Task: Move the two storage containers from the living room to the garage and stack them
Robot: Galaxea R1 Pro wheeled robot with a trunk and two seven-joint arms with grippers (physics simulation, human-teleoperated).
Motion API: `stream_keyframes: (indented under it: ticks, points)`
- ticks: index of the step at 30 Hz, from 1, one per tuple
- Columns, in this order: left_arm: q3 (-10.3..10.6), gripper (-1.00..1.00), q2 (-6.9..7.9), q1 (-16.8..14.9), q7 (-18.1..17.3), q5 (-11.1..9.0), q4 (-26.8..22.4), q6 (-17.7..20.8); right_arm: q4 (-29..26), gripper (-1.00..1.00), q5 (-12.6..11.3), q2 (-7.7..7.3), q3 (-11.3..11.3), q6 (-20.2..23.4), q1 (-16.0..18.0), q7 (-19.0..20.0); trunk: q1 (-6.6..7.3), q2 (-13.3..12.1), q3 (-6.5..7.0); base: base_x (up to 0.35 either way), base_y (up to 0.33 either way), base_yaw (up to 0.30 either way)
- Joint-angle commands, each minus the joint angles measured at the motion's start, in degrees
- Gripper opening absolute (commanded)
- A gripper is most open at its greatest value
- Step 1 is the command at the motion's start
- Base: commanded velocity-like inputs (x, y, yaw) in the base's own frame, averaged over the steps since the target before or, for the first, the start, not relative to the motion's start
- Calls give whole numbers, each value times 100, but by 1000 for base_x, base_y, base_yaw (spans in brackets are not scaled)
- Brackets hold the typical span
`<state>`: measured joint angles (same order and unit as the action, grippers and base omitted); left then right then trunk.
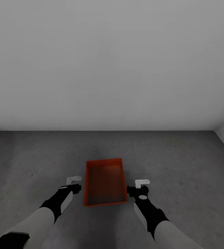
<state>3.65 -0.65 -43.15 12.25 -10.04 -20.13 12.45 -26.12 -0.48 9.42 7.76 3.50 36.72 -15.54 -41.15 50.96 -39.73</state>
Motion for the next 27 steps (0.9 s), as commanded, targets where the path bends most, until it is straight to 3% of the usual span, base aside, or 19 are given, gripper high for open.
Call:
stream_keyframes:
  ticks: [1, 10, 20, 27]
  points:
    - [39, 100, 3, 0, 41, -58, -11, 29, -7, 100, -5, -3, 42, 37, 2, -46, -1, 4, -4, 0, 0, 0]
    - [39, 100, 3, 0, 34, -62, 13, 35, -7, 100, -5, -2, 42, 37, 2, -46, -1, 4, -4, -56, 1, 0]
    - [39, 100, 8, 0, 32, -336, 44, 38, -7, 100, -5, -1, 42, 37, 2, -46, -1, 4, -4, -317, 87, 0]
    - [39, 100, 11, 0, 36, -372, 61, 38, -7, 100, -1, 13, 45, 37, 2, -50, -1, 4, -4, -337, 108, 0]
